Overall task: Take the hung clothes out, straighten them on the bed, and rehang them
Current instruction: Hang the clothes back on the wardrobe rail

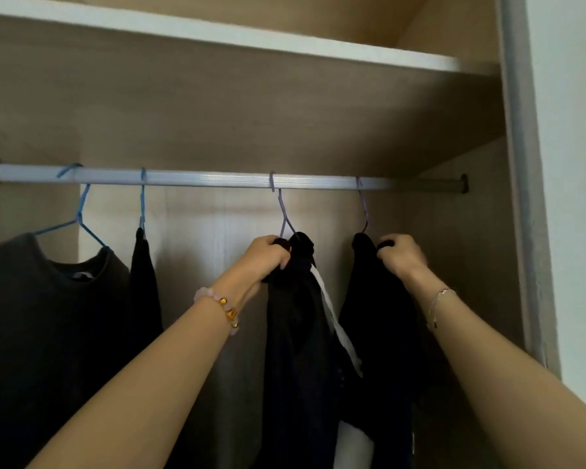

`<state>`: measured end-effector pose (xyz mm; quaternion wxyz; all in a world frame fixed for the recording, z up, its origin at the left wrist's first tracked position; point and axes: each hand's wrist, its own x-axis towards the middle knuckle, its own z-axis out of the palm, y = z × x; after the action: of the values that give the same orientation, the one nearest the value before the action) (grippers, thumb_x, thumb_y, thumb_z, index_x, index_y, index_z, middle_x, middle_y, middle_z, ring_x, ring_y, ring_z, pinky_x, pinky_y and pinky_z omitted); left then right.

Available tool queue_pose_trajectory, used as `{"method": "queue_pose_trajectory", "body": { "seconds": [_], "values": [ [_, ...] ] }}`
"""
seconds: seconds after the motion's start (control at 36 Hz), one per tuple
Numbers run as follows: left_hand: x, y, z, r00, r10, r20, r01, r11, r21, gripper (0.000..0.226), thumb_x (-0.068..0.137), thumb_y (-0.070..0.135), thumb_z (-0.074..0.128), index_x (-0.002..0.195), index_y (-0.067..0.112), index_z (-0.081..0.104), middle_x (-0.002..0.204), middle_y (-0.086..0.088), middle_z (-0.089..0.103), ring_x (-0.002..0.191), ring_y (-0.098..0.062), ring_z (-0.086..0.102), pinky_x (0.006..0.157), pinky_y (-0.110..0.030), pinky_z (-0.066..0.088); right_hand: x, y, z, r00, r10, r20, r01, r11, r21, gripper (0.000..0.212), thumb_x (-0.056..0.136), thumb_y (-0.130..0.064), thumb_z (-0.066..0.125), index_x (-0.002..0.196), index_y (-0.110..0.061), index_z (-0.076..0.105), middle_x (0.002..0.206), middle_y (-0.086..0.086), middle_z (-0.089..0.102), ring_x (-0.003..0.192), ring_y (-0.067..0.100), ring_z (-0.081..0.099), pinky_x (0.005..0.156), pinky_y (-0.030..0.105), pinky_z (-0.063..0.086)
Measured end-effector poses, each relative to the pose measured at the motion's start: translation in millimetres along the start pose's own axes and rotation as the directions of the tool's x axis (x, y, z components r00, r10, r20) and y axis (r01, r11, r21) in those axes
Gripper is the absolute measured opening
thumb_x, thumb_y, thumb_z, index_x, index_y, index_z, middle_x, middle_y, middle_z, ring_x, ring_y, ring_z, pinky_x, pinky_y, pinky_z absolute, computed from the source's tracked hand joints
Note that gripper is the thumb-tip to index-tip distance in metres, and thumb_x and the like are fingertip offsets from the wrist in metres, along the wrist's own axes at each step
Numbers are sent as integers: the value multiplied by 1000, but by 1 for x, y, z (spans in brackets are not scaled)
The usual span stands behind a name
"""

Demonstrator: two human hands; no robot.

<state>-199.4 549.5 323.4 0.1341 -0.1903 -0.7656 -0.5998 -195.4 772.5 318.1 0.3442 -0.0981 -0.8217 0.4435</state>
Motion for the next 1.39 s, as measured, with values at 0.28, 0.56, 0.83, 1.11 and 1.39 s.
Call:
{"method": "queue_pose_trajectory", "body": {
  "seconds": [0.28,0.56,0.83,1.11,1.39],
  "values": [
    [2,-9,-4,999,35,8,-35,999,-23,52,86,16,52,136,18,39,126,-8,50,110,-23,52,82,-27,43,-13,-4,1,1000,-26,-13,24,993,-111,40,96,-26,51,136,-22,51,127,13,59,105,35,63,91,43,54],
    [-27,11,-62,843,510,-170,-341,752,563,38,89,19,49,127,19,47,134,0,46,124,-18,42,96,-32,37,-68,-82,23,827,-523,-207,463,842,-278,44,95,-15,48,139,-17,45,135,11,46,126,31,40,100,45,42],
    [-51,26,-168,869,376,-321,117,474,873,47,87,29,52,130,11,43,136,-11,43,124,-32,42,93,-43,41,-85,-156,95,886,-441,144,439,897,43,65,87,-25,59,145,-13,34,149,12,31,138,32,33,108,37,34],
    [-52,-21,-228,981,-85,-176,172,799,576,5,90,10,53,92,9,57,88,-7,61,71,-16,57,60,-24,43,-77,-115,130,895,-172,411,169,985,43,72,91,-19,56,150,-4,18,151,16,29,130,32,42,91,29,40],
    [-33,-33,-174,968,177,-178,-4,718,696,36,100,21,32,108,-4,56,111,-23,61,101,-33,57,73,-28,36,-80,-119,121,886,-199,419,77,954,290,49,93,-37,51,131,-6,51,125,11,60,102,21,60,76,28,49]
  ]
}}
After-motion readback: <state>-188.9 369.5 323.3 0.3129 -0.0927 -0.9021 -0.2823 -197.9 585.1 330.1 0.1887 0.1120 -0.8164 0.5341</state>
